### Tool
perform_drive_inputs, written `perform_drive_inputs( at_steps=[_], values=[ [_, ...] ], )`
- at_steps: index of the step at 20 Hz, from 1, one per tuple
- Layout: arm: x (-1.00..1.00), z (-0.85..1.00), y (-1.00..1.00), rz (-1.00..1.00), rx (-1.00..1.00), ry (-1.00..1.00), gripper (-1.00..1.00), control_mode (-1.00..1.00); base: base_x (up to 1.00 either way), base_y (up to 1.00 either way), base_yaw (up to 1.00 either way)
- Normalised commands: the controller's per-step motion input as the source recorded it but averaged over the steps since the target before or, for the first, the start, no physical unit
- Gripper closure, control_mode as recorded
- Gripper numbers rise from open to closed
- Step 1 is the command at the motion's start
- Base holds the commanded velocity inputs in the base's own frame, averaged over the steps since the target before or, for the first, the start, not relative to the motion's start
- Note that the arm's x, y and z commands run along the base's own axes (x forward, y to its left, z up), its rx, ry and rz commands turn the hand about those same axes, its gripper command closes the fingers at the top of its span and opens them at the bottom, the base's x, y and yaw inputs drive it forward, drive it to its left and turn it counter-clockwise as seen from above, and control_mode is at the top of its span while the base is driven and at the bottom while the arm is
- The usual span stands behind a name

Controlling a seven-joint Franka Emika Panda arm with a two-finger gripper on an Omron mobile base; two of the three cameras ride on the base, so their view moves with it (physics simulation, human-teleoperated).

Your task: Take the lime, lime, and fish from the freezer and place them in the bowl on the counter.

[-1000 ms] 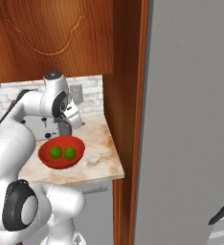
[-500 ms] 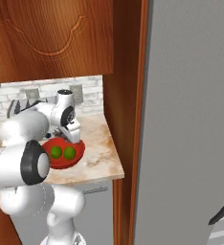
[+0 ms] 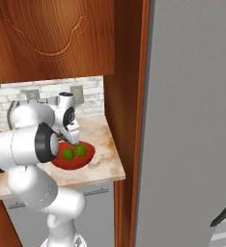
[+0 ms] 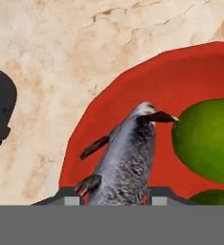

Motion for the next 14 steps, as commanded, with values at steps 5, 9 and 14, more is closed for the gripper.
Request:
perform_drive_inputs(
  at_steps=[5,9,14],
  values=[
    [-0.60,-0.45,0.24,0.00,0.00,0.04,-1.00,-1.00,0.00,0.00,0.00],
    [-0.99,-0.07,-0.53,0.00,0.00,-0.12,-1.00,-1.00,0.00,0.00,0.00],
    [-0.59,0.05,-0.67,0.04,0.02,-0.23,-1.00,-1.00,0.00,0.00,0.00]
  ],
)
